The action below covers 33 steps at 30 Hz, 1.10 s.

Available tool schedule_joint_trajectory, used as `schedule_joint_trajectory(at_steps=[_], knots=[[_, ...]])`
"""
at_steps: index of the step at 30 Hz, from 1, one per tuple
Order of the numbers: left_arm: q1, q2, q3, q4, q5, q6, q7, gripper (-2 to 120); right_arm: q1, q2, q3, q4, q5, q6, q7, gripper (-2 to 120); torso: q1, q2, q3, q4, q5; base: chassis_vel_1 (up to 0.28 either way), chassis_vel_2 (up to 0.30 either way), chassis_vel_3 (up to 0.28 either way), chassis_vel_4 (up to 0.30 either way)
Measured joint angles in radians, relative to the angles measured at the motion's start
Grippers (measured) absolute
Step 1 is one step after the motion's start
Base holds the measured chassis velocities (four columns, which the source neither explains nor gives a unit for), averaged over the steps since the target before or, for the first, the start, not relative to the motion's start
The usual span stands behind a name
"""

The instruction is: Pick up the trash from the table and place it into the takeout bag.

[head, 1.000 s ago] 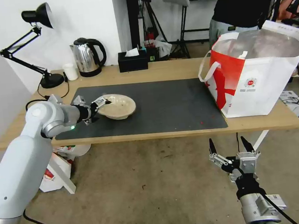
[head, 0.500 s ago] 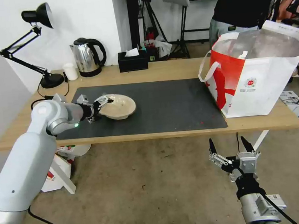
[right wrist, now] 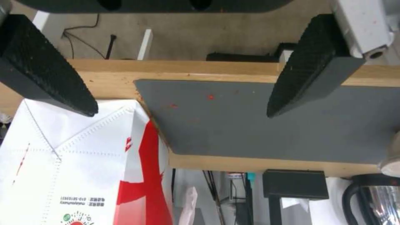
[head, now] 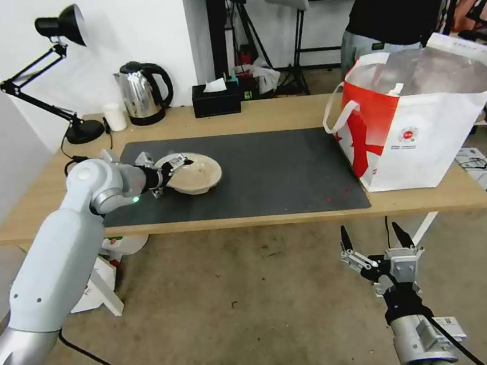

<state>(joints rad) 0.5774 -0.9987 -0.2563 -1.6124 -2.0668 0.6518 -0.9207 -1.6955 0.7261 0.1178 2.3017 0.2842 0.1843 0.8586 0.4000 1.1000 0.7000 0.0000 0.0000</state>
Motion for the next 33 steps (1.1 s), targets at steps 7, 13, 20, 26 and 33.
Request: schedule_joint_trajectory(at_steps=[7, 13, 20, 26, 33], knots=[[0.001, 0.008, -0.004, -0.003, 0.001, -0.001, 0.001, 79, 0.000, 0.000, 0.000, 0.000, 0.000, 0.000, 0.000, 100, 0.000, 0.000, 0.000, 0.0001, 0.0000, 0.000, 0.000, 0.000, 0.000], [0.002, 0.012, -0.006, -0.005, 0.001, -0.001, 0.001, 57, 0.000, 0.000, 0.000, 0.000, 0.000, 0.000, 0.000, 100, 0.000, 0.000, 0.000, 0.0000, 0.0001, 0.000, 0.000, 0.000, 0.000], [0.012, 0.018, -0.013, -0.015, 0.006, -0.004, 0.001, 30, 0.000, 0.000, 0.000, 0.000, 0.000, 0.000, 0.000, 100, 0.000, 0.000, 0.000, 0.0001, 0.0000, 0.000, 0.000, 0.000, 0.000], [0.023, 0.019, -0.018, -0.031, 0.026, -0.005, 0.011, 9, 0.000, 0.000, 0.000, 0.000, 0.000, 0.000, 0.000, 100, 0.000, 0.000, 0.000, 0.0001, 0.0000, 0.000, 0.000, 0.000, 0.000], [0.028, 0.029, -0.019, -0.039, 0.029, -0.019, 0.011, 0, 0.000, 0.000, 0.000, 0.000, 0.000, 0.000, 0.000, 100, 0.000, 0.000, 0.000, 0.0000, 0.0000, 0.000, 0.000, 0.000, 0.000]])
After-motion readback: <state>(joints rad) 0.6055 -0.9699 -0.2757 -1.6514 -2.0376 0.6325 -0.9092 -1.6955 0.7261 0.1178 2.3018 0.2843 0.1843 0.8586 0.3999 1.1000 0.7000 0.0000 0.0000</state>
